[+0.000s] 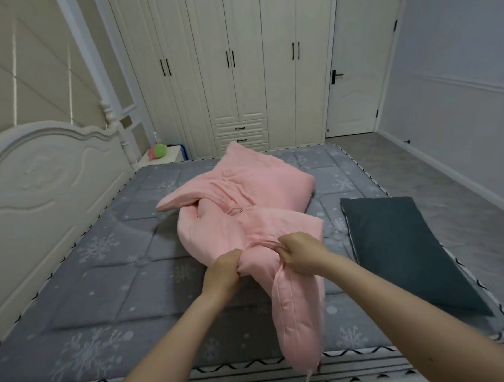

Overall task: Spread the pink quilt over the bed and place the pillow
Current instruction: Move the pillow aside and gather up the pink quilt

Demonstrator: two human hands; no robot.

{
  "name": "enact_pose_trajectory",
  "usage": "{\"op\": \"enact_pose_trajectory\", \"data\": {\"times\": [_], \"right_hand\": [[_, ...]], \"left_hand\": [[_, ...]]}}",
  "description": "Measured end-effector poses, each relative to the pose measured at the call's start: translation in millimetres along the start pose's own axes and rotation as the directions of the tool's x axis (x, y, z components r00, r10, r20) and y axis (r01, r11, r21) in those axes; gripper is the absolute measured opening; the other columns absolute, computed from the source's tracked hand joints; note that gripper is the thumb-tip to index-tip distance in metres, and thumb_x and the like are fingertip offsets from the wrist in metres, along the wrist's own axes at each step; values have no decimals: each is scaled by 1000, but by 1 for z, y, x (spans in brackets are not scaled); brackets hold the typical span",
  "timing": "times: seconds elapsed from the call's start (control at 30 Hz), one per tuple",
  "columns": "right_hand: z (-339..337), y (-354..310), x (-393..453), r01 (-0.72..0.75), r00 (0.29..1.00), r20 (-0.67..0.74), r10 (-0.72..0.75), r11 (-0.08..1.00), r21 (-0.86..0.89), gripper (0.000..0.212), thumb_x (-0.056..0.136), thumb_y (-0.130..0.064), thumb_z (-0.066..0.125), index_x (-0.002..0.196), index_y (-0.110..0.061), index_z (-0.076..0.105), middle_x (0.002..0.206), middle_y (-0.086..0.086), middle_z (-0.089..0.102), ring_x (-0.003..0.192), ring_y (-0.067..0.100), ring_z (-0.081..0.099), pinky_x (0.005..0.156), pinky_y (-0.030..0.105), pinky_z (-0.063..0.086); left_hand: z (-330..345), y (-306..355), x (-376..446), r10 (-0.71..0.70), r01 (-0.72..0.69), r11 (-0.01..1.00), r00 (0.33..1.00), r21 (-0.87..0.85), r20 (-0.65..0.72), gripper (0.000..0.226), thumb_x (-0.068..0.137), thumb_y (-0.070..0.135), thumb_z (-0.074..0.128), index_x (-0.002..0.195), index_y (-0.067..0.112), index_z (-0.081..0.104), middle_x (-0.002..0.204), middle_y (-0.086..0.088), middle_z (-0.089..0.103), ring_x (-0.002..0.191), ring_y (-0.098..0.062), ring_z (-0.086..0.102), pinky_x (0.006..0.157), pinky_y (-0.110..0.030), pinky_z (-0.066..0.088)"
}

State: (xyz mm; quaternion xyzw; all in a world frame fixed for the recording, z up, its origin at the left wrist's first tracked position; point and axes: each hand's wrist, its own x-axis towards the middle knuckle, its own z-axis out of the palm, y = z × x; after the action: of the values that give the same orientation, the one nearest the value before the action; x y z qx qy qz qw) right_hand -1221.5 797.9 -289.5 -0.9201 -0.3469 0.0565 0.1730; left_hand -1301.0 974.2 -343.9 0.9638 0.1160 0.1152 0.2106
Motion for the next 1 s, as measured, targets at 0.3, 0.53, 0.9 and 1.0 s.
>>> {"op": "enact_pose_trajectory", "data": {"times": [0.3,0.53,0.9,1.0], "right_hand": [[-20,-67,-102,95,992,-85,-96,995,-14,38,94,-32,44,60,-20,33,103,18,64,88,30,54,68,27,27],[-37,-113,-197,160,982,-92,-163,987,-30,42,93,-31,48,53,-25,34,64,-3,49,67,22,45,63,29,32],[-88,-119,-285,240,962,-143,-231,970,43,42,94,-22,47,53,-20,40,57,-7,43,60,16,39,62,28,32],[-104,-116,-301,319,927,-249,-279,938,138,47,93,-19,52,48,-20,37,50,-6,40,54,12,35,58,28,32]], "left_hand": [[-48,19,-114,-85,83,996,988,-21,-127,16,87,12,54,102,9,59,101,-17,66,85,-35,58,62,-29,31],[-73,41,-219,-90,69,992,976,-109,-200,12,86,6,45,87,8,57,86,-14,66,69,-28,52,58,-33,39],[-85,125,-310,-92,7,969,938,-245,-334,24,92,9,45,71,14,54,66,0,55,62,-23,54,50,-27,34],[-93,153,-327,-115,-29,945,903,-326,-414,28,89,26,41,71,13,58,70,-8,61,63,-28,56,53,-30,36]]}}
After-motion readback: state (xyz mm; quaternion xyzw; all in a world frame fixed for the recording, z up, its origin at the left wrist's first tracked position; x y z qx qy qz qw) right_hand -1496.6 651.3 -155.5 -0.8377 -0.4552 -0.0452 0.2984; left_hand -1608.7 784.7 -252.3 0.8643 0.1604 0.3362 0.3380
